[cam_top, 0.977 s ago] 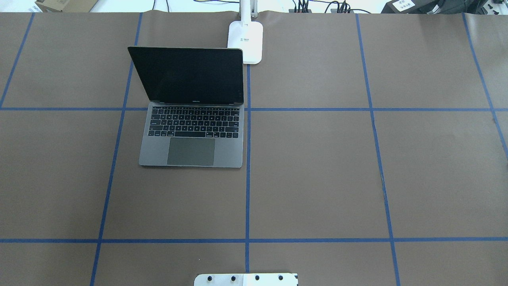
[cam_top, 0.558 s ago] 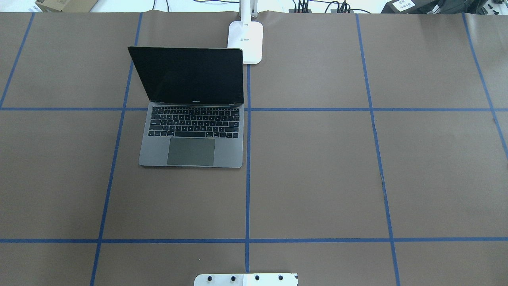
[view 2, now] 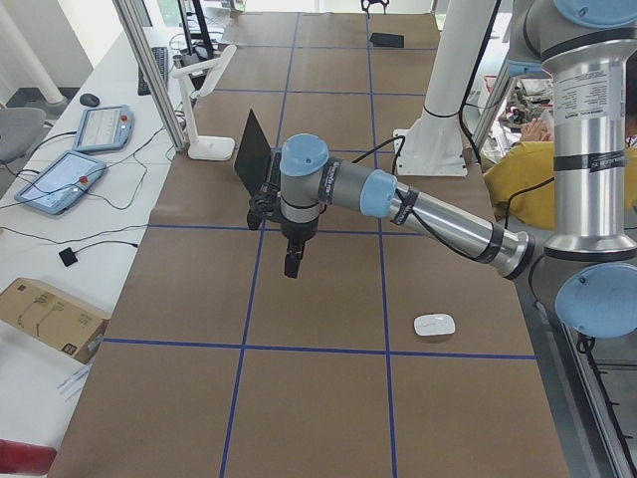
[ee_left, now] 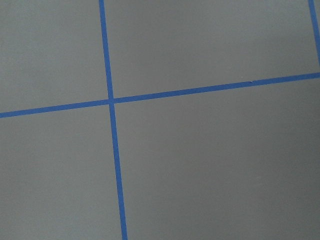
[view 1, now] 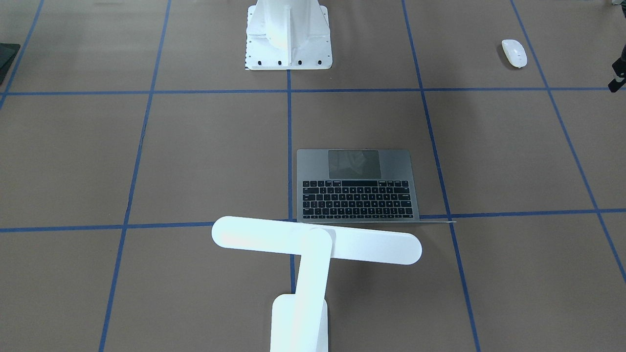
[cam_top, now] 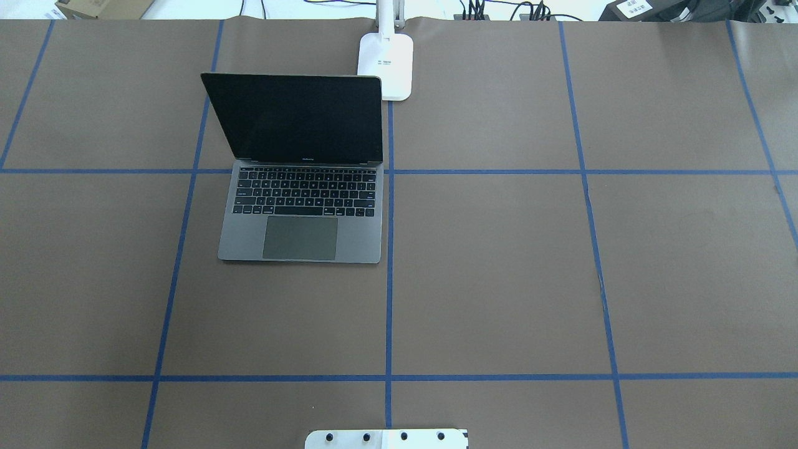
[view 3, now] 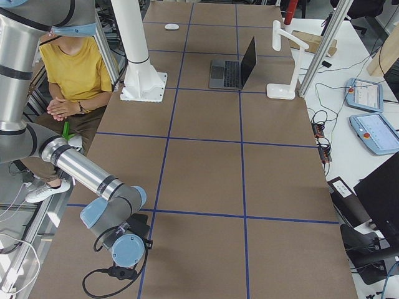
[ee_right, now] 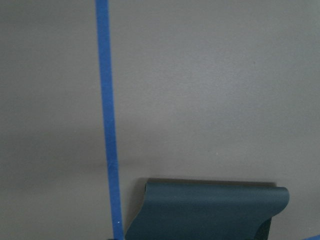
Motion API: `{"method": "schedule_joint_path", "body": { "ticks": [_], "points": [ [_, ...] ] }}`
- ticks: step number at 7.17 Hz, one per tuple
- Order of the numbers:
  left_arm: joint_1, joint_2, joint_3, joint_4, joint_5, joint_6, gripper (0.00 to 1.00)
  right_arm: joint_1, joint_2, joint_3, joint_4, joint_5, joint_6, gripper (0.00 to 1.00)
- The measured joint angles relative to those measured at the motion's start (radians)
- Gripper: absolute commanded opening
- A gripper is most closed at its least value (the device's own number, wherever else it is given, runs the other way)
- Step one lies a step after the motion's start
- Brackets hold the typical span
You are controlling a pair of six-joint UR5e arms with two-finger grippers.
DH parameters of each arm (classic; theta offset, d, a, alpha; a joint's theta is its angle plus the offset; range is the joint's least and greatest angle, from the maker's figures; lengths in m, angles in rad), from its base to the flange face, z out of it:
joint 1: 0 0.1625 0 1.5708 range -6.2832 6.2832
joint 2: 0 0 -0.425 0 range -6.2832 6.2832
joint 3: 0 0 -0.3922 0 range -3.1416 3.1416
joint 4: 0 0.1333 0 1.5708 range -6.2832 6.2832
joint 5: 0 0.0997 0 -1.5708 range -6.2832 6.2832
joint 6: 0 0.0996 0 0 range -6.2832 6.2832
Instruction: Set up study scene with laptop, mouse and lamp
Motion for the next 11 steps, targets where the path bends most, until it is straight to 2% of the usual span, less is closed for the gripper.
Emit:
{"method": "schedule_joint_path", "body": {
  "ticks": [2, 4, 7, 9, 11],
  "points": [
    [0.0, 0.0, -0.001, 0.0, 0.0, 0.0, 1.0, -0.007, 0.011, -0.036, 0.001, 0.014, 0.038, 0.87],
    [-0.001, 0.0, -0.001, 0.0, 0.001, 0.0, 1.0, -0.032, 0.033, -0.042, 0.006, 0.068, 0.121, 0.85],
    [0.0, 0.0, 0.0, 0.0, 0.001, 0.0, 1.0, -0.163, 0.111, -0.041, 0.023, 0.119, 0.211, 0.86],
    [0.0, 0.0, 0.0, 0.0, 0.001, 0.0, 1.0, -0.302, 0.132, -0.037, 0.058, 0.091, 0.234, 0.88],
    [0.001, -0.001, 0.002, 0.0, 0.001, 0.0, 1.0, -0.339, 0.1, -0.034, 0.068, 0.05, 0.216, 0.89]
  ]
}}
